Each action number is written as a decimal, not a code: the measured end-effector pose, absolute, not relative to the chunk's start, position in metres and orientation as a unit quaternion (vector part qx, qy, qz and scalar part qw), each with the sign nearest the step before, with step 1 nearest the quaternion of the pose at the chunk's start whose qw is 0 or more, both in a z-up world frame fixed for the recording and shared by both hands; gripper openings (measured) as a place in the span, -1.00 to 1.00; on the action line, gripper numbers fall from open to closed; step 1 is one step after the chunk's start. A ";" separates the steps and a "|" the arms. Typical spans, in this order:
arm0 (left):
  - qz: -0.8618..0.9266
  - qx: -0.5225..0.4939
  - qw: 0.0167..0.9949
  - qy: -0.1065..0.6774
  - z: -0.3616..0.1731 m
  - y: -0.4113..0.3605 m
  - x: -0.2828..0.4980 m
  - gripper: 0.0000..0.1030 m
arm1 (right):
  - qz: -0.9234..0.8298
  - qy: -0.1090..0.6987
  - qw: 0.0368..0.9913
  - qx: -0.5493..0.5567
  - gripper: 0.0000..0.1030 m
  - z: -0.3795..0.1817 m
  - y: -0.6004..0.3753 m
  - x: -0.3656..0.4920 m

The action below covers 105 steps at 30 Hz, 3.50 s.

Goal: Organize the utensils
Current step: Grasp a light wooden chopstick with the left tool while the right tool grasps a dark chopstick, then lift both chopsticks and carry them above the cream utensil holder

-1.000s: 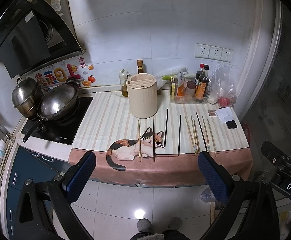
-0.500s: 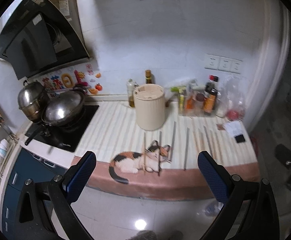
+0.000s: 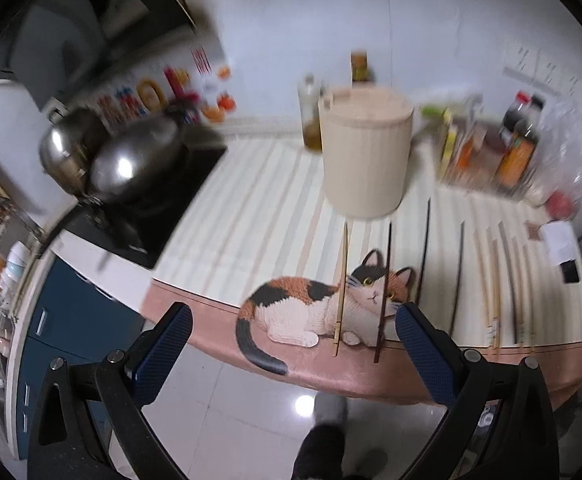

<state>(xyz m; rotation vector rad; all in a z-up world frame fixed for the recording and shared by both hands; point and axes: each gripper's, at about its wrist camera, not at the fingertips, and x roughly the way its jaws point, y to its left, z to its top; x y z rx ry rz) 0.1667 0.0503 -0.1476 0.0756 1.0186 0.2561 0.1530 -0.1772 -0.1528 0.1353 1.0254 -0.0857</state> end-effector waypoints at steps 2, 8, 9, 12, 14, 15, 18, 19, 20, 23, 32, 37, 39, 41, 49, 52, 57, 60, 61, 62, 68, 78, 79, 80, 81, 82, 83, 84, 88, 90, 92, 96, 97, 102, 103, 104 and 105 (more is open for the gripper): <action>0.117 0.042 0.854 0.505 -0.170 0.055 0.186 0.98 | -0.040 0.511 0.856 0.064 0.70 -0.184 -0.165 0.177; 0.073 0.052 0.819 0.567 -0.240 0.061 0.253 0.43 | -0.051 0.563 0.822 0.061 0.51 -0.256 -0.144 0.242; 0.066 0.050 0.812 0.578 -0.251 0.062 0.264 0.36 | -0.051 0.574 0.815 0.064 0.41 -0.269 -0.142 0.254; 0.043 0.049 0.797 0.601 -0.280 0.061 0.293 0.32 | -0.052 0.607 0.790 0.066 0.29 -0.302 -0.138 0.279; 0.033 0.056 0.785 0.615 -0.299 0.059 0.308 0.10 | -0.042 0.632 0.770 0.079 -0.01 -0.327 -0.137 0.296; 0.027 0.057 0.778 0.625 -0.309 0.059 0.316 -0.09 | -0.041 0.642 0.761 0.084 -0.11 -0.336 -0.137 0.301; 0.016 0.049 0.759 0.649 -0.333 0.062 0.332 -0.23 | -0.046 0.660 0.742 0.105 -0.23 -0.359 -0.142 0.316; 0.016 0.049 0.755 0.653 -0.338 0.063 0.335 -0.24 | -0.050 0.664 0.738 0.108 -0.23 -0.365 -0.144 0.321; 0.013 0.049 0.751 0.658 -0.343 0.063 0.339 -0.24 | -0.055 0.669 0.733 0.109 -0.23 -0.370 -0.146 0.326; 0.012 0.053 0.747 0.663 -0.353 0.062 0.347 -0.24 | -0.057 0.677 0.724 0.117 -0.23 -0.380 -0.148 0.339; 0.003 0.050 0.741 0.670 -0.367 0.063 0.359 -0.60 | -0.066 0.700 0.705 0.096 -0.23 -0.404 -0.140 0.366; -0.006 0.054 0.746 0.664 -0.368 0.063 0.359 -0.90 | -0.075 0.701 0.706 0.065 -0.73 -0.403 -0.129 0.368; -0.006 0.058 0.746 0.664 -0.370 0.064 0.360 -0.91 | -0.074 0.703 0.705 0.058 -0.88 -0.401 -0.125 0.365; -0.008 0.059 0.745 0.664 -0.371 0.067 0.351 -0.91 | -0.066 0.710 0.699 0.055 -0.88 -0.401 -0.120 0.359; -0.018 0.057 0.737 0.673 -0.367 0.090 0.312 -0.91 | -0.041 0.743 0.668 0.023 -0.88 -0.403 -0.097 0.328; -0.025 0.059 0.736 0.674 -0.368 0.094 0.312 -0.90 | -0.047 0.755 0.653 0.033 -0.87 -0.408 -0.100 0.335; -0.027 0.060 0.738 0.672 -0.371 0.096 0.317 -0.90 | -0.049 0.772 0.633 0.026 -0.87 -0.427 -0.108 0.360; -0.024 0.061 0.741 0.668 -0.372 0.093 0.316 -0.91 | -0.057 0.780 0.623 0.021 -0.84 -0.431 -0.098 0.373; -0.022 0.063 0.743 0.667 -0.372 0.093 0.317 -0.91 | -0.061 0.781 0.622 0.019 -0.84 -0.432 -0.095 0.374; -0.019 0.065 0.743 0.666 -0.372 0.093 0.316 -0.91 | -0.066 0.779 0.623 0.012 -0.84 -0.432 -0.092 0.375; 0.011 0.058 0.750 0.659 -0.370 0.085 0.331 -0.92 | -0.061 0.753 0.654 -0.043 -0.88 -0.441 -0.044 0.376; 0.066 0.025 0.782 0.620 -0.311 0.089 0.300 -0.92 | 0.015 0.694 0.720 0.019 -0.89 -0.400 -0.026 0.365; 0.070 0.022 0.785 0.615 -0.305 0.090 0.298 -0.92 | 0.022 0.689 0.724 0.024 -0.89 -0.396 -0.026 0.364; 0.072 0.018 0.788 0.612 -0.301 0.091 0.297 -0.92 | 0.028 0.685 0.728 0.028 -0.89 -0.391 -0.024 0.363; 0.075 0.012 0.791 0.607 -0.295 0.093 0.299 -0.92 | 0.033 0.680 0.732 0.032 -0.89 -0.381 -0.016 0.360; 0.077 0.008 0.794 0.603 -0.288 0.090 0.299 -0.92 | 0.039 0.676 0.735 0.036 -0.89 -0.377 -0.015 0.360; 0.080 0.004 0.797 0.598 -0.284 0.091 0.298 -0.92 | 0.045 0.672 0.738 0.040 -0.89 -0.372 -0.013 0.361; 0.083 -0.002 0.801 0.593 -0.279 0.091 0.298 -0.92 | 0.049 0.669 0.741 0.042 -0.89 -0.366 -0.012 0.359; 0.090 -0.023 0.813 0.574 -0.258 0.091 0.297 -0.92 | 0.073 0.650 0.755 0.049 -0.89 -0.343 -0.011 0.352; 0.093 -0.032 0.820 0.564 -0.249 0.091 0.296 -0.92 | 0.085 0.641 0.761 0.053 -0.89 -0.334 -0.019 0.351; 0.095 -0.040 0.826 0.554 -0.240 0.092 0.294 -0.92 | 0.097 0.631 0.767 0.057 -0.89 -0.320 -0.042 0.349; 0.101 -0.059 0.840 0.530 -0.216 0.095 0.289 -0.93 | 0.123 0.606 0.784 0.058 -0.89 -0.305 -0.050 0.360; 0.104 -0.061 0.844 0.523 -0.210 0.095 0.288 -0.93 | 0.131 0.598 0.788 0.058 -0.89 -0.299 -0.050 0.360; 0.118 -0.085 0.862 0.486 -0.174 0.103 0.283 -0.93 | 0.160 0.559 0.811 0.059 -0.90 -0.269 -0.039 0.358; 0.118 -0.090 0.864 0.480 -0.168 0.105 0.283 -0.93 | 0.166 0.552 0.815 0.062 -0.90 -0.260 -0.039 0.358; 0.120 -0.094 0.868 0.474 -0.161 0.107 0.283 -0.93 | 0.172 0.543 0.819 0.065 -0.90 -0.250 -0.038 0.358; 0.122 -0.095 0.872 0.464 -0.152 0.109 0.284 -0.93 | 0.177 0.536 0.823 0.069 -0.90 -0.240 -0.035 0.359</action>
